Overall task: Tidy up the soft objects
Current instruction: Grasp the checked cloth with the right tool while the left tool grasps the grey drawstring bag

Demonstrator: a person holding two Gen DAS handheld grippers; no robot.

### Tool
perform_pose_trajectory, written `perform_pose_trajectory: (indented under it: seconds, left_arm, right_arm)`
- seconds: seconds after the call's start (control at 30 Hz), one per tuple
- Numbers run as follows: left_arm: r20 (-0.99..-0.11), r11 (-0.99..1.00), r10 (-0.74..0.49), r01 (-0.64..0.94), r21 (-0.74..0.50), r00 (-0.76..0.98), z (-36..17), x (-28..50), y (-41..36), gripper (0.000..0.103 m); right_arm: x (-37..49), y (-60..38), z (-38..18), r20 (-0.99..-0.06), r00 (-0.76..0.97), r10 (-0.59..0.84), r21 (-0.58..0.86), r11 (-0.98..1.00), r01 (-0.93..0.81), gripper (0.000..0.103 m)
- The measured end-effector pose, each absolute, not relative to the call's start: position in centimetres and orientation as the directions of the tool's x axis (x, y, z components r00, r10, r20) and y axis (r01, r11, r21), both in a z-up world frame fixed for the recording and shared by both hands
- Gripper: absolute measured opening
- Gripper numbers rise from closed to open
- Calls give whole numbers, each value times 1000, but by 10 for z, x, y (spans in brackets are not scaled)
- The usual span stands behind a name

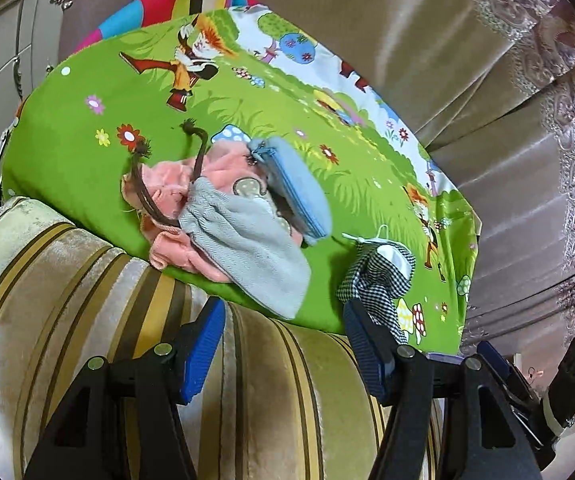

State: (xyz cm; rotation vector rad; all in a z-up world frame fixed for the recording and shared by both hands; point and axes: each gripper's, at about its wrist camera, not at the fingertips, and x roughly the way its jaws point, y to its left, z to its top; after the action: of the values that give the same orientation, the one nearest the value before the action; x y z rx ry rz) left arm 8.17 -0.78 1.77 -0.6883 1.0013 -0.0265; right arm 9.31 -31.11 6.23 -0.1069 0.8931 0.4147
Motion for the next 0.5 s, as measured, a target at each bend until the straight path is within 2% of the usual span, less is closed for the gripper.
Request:
perform_pose_trajectory:
  seconds: [0.2, 0.37, 0.5]
  left_arm:
    - [-785, 768, -329, -335, -546, 524, 8, 102, 1, 62]
    - [-811, 754, -321, -387, -531, 489, -4, 121, 5, 57]
    - [-821, 716, -337, -441, -541, 461, -17, 134, 13, 47]
  right_arm:
    - [108, -291, 51, -786, 522, 329, 100, 903, -419, 74]
    - [118, -279, 39, -803, 492, 335, 115, 898, -424, 74]
    - [124, -272, 35, -810, 482, 333, 112, 896, -430, 74]
